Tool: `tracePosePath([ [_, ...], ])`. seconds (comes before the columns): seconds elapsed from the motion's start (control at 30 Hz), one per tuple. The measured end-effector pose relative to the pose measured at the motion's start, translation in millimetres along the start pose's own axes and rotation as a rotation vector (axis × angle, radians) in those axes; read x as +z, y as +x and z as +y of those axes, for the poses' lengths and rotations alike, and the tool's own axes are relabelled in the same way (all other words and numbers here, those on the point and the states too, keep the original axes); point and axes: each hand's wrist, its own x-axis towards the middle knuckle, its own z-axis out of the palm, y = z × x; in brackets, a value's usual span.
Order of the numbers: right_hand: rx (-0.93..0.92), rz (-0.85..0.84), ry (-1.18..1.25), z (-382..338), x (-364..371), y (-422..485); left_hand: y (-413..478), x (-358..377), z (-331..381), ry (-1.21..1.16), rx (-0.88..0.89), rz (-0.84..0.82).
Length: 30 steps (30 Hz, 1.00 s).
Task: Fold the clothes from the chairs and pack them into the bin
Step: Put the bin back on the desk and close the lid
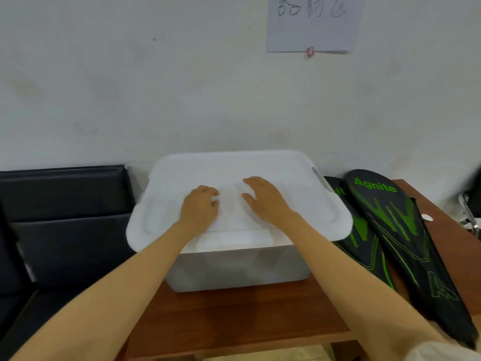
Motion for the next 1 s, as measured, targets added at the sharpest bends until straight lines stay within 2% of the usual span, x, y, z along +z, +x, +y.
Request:
tracePosePath([
  [0.07, -0.072, -0.091, 0.018, -39, 18, 17, -2, -23, -40, 0.226, -0.084, 0.045],
  [0.13, -0.054, -0.23, -0.018, -69, 38, 32, -6, -42, -72, 0.375, -0.209, 0.029],
  [0.23, -0.003, -0.361, -0.132, -89, 70, 43, -15, -56, -102, 0.363, -0.44, -0.03],
  [0.3, 0.017, -0.349, -0.176, -90, 81, 49, -15, -54, -108, 0.196, -0.569, -0.02],
  [0.43, 0.053, -0.341, -0.195, -88, 86, 62, 2, -53, -117, -0.065, -0.696, 0.02],
  [0.57, 0.065, -0.34, -0.224, -87, 90, 75, 14, -60, -129, -0.698, -0.881, -0.037],
  [0.6, 0.066, -0.337, -0.226, -87, 92, 76, 13, -61, -132, -0.783, -0.864, -0.049],
  [0.67, 0.067, -0.329, -0.23, -85, 94, 77, 10, -62, -130, -0.789, -0.778, 0.002],
  [0.73, 0.065, -0.32, -0.232, -86, 93, 76, 8, -61, -128, -0.601, -0.671, 0.162],
  [0.8, 0.066, -0.309, -0.227, -87, 92, 74, 7, -58, -126, -0.372, -0.524, 0.254],
  [1.0, 0.063, -0.291, -0.21, -87, 92, 72, 14, -53, -127, 0.007, -0.375, 0.283],
])
